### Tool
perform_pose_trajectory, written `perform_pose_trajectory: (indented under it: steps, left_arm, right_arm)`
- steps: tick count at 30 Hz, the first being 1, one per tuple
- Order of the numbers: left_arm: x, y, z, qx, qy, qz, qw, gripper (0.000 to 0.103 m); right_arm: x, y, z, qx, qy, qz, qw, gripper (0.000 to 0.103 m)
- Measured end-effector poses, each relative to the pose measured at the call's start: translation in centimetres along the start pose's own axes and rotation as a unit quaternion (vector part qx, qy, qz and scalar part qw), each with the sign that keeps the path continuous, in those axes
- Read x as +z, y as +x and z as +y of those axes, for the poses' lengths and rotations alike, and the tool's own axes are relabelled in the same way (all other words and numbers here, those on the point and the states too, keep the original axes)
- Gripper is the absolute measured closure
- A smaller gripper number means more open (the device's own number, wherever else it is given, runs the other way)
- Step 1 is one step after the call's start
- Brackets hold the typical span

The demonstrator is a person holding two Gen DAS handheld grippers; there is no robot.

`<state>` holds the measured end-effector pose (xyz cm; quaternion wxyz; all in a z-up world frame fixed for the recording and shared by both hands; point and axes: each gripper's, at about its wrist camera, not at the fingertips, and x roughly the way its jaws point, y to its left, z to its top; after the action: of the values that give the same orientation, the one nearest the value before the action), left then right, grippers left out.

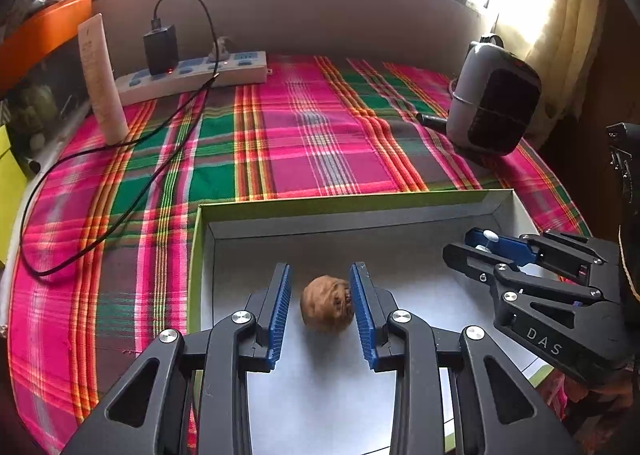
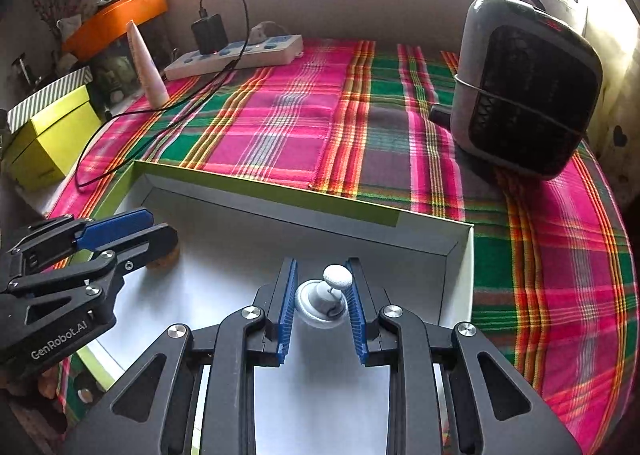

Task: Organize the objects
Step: 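Carry the walnut into the tray with the left gripper while the right gripper carries the white peg knob there, then open both grippers to release walnut and peg knob in the tray, withdraw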

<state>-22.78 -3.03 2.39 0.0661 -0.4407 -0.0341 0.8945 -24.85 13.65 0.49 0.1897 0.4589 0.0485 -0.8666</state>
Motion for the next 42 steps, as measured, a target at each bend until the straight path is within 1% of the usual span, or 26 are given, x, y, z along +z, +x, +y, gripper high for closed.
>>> perform_pose_trajectory:
  steps: [8,10,13,15,16,17,24,30,34,37,42]
  left_arm:
    - [-0.1,0.0,0.1,0.001,-0.003,0.003,1.0000,0.073]
    - [-0.1,-0.1,0.2,-0.001,-0.003,0.001,1.0000,0.069]
    - [-0.3,-0.5,0.2,-0.003,-0.006,-0.001,1.0000,0.067]
    - [-0.3,-0.8,0.1,-0.004,-0.007,-0.003,1.0000,0.065]
    - [-0.3,-0.9,0.1,-0.004,-0.007,-0.004,1.0000,0.064]
    - [-0.4,-1.2,0.1,-0.003,-0.008,-0.006,0.9999,0.064]
    - [-1.0,-2.9,0.0,-0.006,-0.008,-0.018,0.9998,0.062]
    - [-2.0,-4.9,0.3,-0.013,-0.019,-0.033,0.9992,0.061]
    - [-2.9,-6.7,0.5,-0.008,-0.023,-0.050,0.9985,0.061]
    - [-3.6,-8.0,0.6,-0.016,-0.023,-0.059,0.9979,0.061]
    - [-5.0,-8.8,0.9,-0.014,-0.031,-0.056,0.9978,0.061]
  right_arm:
    - [-0.1,0.0,0.1,0.000,0.002,-0.002,1.000,0.077]
    - [-0.1,-0.1,0.0,0.004,0.007,-0.003,1.000,0.076]
    - [-0.2,-0.4,0.3,0.006,0.003,-0.006,1.000,0.069]
    - [-0.4,-0.6,0.5,0.006,-0.002,-0.009,1.000,0.061]
    - [-0.4,-0.7,0.6,0.001,-0.003,-0.011,1.000,0.054]
    - [-0.4,-0.8,0.7,-0.002,-0.003,-0.013,1.000,0.054]
    - [-1.0,-2.0,0.5,0.001,0.011,-0.020,1.000,0.054]
    - [-2.1,-4.0,0.5,0.003,0.021,-0.040,0.999,0.054]
    - [-2.8,-5.5,0.7,0.006,0.027,-0.054,0.998,0.054]
    - [-3.5,-6.5,1.0,0.005,0.026,-0.064,0.998,0.054]
    - [-4.9,-8.0,1.4,0.004,0.027,-0.079,0.997,0.054]
